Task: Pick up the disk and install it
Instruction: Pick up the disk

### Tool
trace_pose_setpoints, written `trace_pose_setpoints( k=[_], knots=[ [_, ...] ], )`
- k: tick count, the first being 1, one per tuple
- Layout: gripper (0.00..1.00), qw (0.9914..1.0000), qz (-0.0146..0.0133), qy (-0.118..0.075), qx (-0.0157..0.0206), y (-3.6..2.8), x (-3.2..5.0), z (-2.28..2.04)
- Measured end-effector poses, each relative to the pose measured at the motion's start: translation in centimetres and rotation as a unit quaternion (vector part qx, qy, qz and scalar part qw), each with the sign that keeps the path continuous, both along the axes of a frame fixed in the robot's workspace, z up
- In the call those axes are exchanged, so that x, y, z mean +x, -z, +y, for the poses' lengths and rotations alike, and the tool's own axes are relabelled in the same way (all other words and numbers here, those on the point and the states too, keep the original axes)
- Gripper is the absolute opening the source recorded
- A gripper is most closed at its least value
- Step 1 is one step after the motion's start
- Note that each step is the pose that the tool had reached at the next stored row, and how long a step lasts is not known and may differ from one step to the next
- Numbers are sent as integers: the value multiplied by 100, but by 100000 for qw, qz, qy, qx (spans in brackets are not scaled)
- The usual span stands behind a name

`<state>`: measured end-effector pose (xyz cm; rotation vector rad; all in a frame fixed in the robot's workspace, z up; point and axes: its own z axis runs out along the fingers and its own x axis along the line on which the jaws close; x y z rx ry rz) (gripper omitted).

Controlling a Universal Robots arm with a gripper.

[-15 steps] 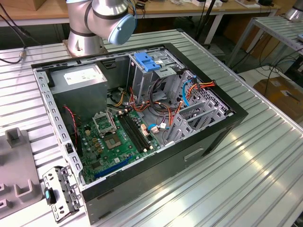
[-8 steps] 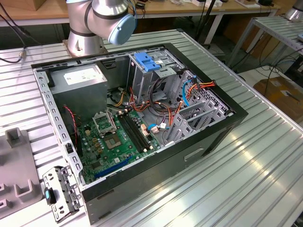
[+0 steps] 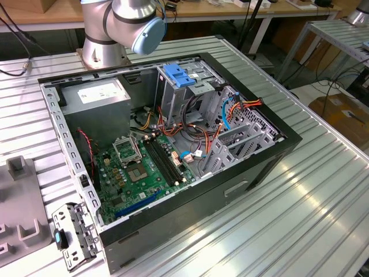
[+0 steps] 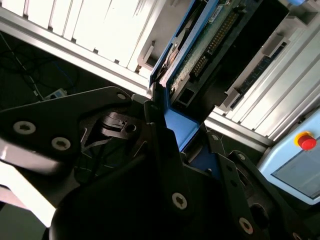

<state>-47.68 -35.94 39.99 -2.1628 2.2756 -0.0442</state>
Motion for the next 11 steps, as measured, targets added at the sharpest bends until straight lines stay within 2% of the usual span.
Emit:
trace_pose_setpoints(
  k=[5, 8, 9, 11],
  knots=[
    [37, 100000, 12, 0, 0, -20, 0, 0],
    [37, 100000, 36, -4, 2, -63, 1, 0],
    [37, 100000, 86, 0, 1, -112, 1, 0],
    [37, 100000, 98, 0, -1, -131, 1, 0]
  ],
)
